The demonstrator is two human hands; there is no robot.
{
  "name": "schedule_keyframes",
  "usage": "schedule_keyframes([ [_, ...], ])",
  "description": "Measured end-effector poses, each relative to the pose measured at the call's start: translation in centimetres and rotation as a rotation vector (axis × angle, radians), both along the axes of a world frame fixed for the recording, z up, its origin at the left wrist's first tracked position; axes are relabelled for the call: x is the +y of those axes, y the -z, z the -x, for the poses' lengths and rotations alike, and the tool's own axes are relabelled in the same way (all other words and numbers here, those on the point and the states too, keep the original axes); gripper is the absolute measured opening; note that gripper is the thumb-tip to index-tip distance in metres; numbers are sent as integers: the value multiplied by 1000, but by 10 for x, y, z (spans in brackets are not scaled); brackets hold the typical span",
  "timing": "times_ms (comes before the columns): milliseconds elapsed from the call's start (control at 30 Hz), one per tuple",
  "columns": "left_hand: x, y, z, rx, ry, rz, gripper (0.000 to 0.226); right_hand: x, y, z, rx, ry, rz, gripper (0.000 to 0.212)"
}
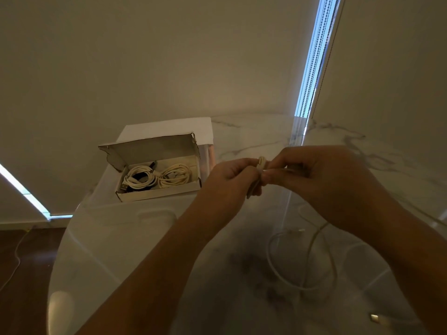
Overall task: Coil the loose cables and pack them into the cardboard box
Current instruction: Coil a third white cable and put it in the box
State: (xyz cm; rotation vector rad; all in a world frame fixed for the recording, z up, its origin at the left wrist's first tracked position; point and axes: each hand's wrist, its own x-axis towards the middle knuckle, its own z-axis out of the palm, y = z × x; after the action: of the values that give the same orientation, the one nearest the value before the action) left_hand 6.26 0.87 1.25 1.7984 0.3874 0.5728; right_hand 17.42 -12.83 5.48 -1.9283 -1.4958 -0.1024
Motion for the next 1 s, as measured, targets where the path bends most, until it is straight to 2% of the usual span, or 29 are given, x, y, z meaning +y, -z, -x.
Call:
schedule_keyframes([
  [67, 0, -1, 0, 14, 35, 47, 31, 0, -2, -3, -40, 21, -4, 28],
  [267, -5, -8, 5, 11, 136, 188, 42, -1, -2, -12, -89, 64, -35, 29],
  [400, -4, -12, 9, 7, 201, 267, 38, -4, -3, -24, -69, 59, -60, 40],
  [533, 0, -6, 7, -33, 206, 335, 34, -4, 1, -33, 46, 93, -69, 30],
  [667, 3, -4, 5, -117, 225, 485, 36, 2, 7, -34, 135, 114, -40, 22],
  [833, 5, -5, 3, -207, 199, 570, 33, 5, 10, -31, 116, 158, -10, 14],
  [1000, 14, -6, 1, -347, 162, 716, 36, 9, 15, -26, 92, 166, 67, 23],
])
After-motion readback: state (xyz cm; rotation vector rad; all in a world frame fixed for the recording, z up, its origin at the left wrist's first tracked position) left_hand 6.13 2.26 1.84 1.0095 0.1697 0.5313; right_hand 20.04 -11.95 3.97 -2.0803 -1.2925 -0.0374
